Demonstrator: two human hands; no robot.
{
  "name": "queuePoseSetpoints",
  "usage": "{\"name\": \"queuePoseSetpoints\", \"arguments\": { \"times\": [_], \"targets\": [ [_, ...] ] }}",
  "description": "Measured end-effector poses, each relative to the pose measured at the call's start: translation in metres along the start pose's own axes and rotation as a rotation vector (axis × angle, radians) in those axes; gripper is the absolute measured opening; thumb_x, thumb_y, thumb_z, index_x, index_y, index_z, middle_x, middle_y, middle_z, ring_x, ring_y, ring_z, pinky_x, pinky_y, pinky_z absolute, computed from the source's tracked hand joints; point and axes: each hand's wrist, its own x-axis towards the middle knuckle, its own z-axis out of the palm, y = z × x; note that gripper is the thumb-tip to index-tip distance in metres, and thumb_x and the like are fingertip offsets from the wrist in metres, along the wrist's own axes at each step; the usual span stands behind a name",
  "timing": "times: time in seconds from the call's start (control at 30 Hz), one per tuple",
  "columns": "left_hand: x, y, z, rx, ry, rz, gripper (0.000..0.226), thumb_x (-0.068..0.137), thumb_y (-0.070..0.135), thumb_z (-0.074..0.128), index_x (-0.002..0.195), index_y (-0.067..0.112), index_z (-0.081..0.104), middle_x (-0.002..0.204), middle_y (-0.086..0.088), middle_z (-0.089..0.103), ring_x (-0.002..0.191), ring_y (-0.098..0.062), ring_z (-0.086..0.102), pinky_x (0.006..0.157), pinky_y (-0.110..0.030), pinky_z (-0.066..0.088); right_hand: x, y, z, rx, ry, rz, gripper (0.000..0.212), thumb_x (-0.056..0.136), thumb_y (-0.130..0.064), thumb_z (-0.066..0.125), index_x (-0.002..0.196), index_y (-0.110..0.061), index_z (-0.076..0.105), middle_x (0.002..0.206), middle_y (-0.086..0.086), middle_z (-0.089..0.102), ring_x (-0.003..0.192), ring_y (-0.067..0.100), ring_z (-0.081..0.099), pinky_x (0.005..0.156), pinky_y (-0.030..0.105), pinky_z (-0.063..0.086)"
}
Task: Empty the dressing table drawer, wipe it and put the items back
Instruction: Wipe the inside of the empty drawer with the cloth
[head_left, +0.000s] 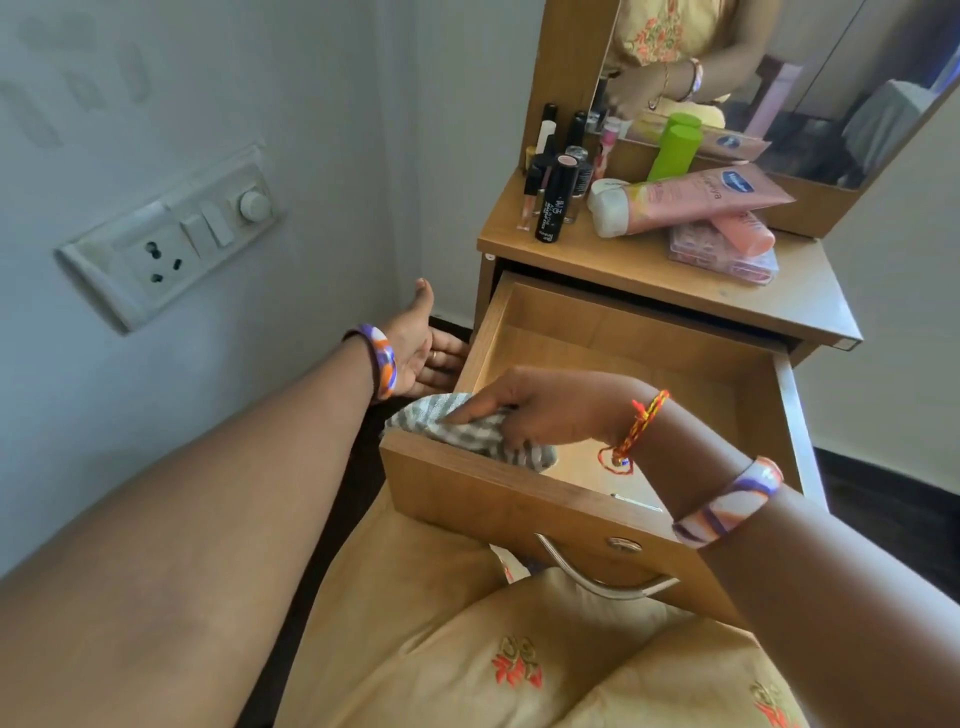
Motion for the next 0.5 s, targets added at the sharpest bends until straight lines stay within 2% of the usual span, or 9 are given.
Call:
{"name": "queuePoseSetpoints", "arguments": {
  "times": [0.03, 0.1, 0.13, 0.17, 0.2, 0.23, 0.33, 0.43, 0.5],
  "targets": [
    [-0.001, -0.001, 0.0, 0.017, 0.011, 0.016, 0.102, 0.085, 0.067, -0.013, 0.137, 0.0, 0.043, 0.132, -0.02, 0.055, 0.128, -0.032, 0.047, 0.111, -0.032, 0.037, 0.0, -0.003, -0.002, 0.03, 0.052, -0.001, 0.062, 0.084, 0.008, 0.041, 0.134, -0.027, 0.05, 0.132, 0.007, 0.057, 0.106, 0.019, 0.06, 0.095, 0.035, 0.05],
    [-0.004, -0.003, 0.0, 0.103, 0.055, 0.01, 0.096, 0.089, 0.059, -0.015, 0.136, 0.001, 0.045, 0.099, -0.015, 0.069, 0.112, -0.02, 0.053, 0.072, -0.007, 0.053, 0.003, -0.009, 0.001, 0.049, 0.114, -0.01, 0.052, 0.089, -0.002, 0.044, 0.134, -0.029, 0.049, 0.125, 0.006, 0.06, 0.109, 0.024, 0.06, 0.097, 0.041, 0.049],
    [-0.004, -0.003, -0.001, 0.141, 0.069, 0.008, 0.094, 0.09, 0.057, -0.015, 0.136, 0.002, 0.045, 0.089, -0.013, 0.07, 0.111, -0.016, 0.053, 0.057, -0.005, 0.051, 0.006, -0.012, 0.003, 0.019, 0.116, -0.003, 0.05, 0.091, -0.009, 0.045, 0.136, -0.03, 0.046, 0.129, 0.005, 0.057, 0.113, 0.023, 0.057, 0.099, 0.04, 0.048],
    [-0.005, -0.003, 0.0, 0.157, 0.074, 0.011, 0.092, 0.091, 0.056, -0.014, 0.136, 0.002, 0.045, 0.096, -0.014, 0.069, 0.118, -0.02, 0.051, 0.066, -0.006, 0.05, 0.008, -0.015, 0.006, -0.03, 0.102, 0.012, 0.05, 0.092, -0.014, 0.046, 0.139, -0.031, 0.041, 0.134, 0.005, 0.053, 0.116, 0.022, 0.055, 0.099, 0.037, 0.047],
    [-0.006, -0.003, 0.001, 0.158, 0.062, 0.018, 0.09, 0.092, 0.057, -0.01, 0.134, 0.001, 0.046, 0.112, -0.017, 0.065, 0.123, -0.024, 0.049, 0.083, -0.015, 0.048, 0.009, -0.018, 0.009, -0.08, 0.079, 0.023, 0.052, 0.093, -0.016, 0.045, 0.141, -0.032, 0.037, 0.138, 0.005, 0.049, 0.118, 0.022, 0.054, 0.097, 0.035, 0.047],
    [-0.008, -0.002, 0.004, 0.161, 0.044, 0.021, 0.086, 0.093, 0.059, -0.003, 0.131, 0.001, 0.049, 0.122, -0.017, 0.059, 0.12, -0.027, 0.052, 0.091, -0.026, 0.046, 0.008, -0.022, 0.009, -0.114, 0.053, 0.032, 0.053, 0.093, -0.017, 0.045, 0.142, -0.033, 0.035, 0.139, 0.006, 0.048, 0.118, 0.023, 0.055, 0.096, 0.034, 0.047],
    [-0.009, 0.005, 0.012, 0.196, 0.074, 0.054, 0.053, 0.096, 0.053, 0.031, 0.102, 0.008, 0.058, 0.096, -0.009, 0.058, 0.079, -0.02, 0.058, 0.074, -0.03, 0.054, -0.008, -0.023, 0.0, -0.177, -0.025, 0.05, 0.053, 0.094, -0.013, 0.046, 0.144, -0.026, 0.034, 0.143, 0.006, 0.044, 0.112, 0.017, 0.053, 0.09, 0.024, 0.04],
    [-0.004, 0.013, 0.017, 0.269, 0.221, 0.189, 0.042, 0.095, 0.038, 0.048, 0.112, 0.002, 0.06, 0.112, -0.018, 0.063, 0.107, -0.03, 0.062, 0.09, -0.041, 0.051, -0.031, -0.006, -0.012, -0.221, -0.163, 0.183, 0.045, 0.094, -0.012, 0.046, 0.139, -0.016, 0.043, 0.133, 0.007, 0.052, 0.094, 0.007, 0.047, 0.081, 0.016, 0.041],
    [-0.004, 0.014, 0.02, 0.31, 0.306, 0.271, 0.038, 0.095, 0.033, 0.05, 0.112, 0.002, 0.063, 0.113, -0.016, 0.064, 0.11, -0.03, 0.061, 0.091, -0.04, 0.051, -0.039, 0.005, -0.01, -0.224, -0.169, 0.23, 0.044, 0.093, -0.015, 0.046, 0.137, -0.014, 0.046, 0.123, 0.005, 0.056, 0.086, 0.006, 0.048, 0.074, 0.01, 0.043]
  ]
}}
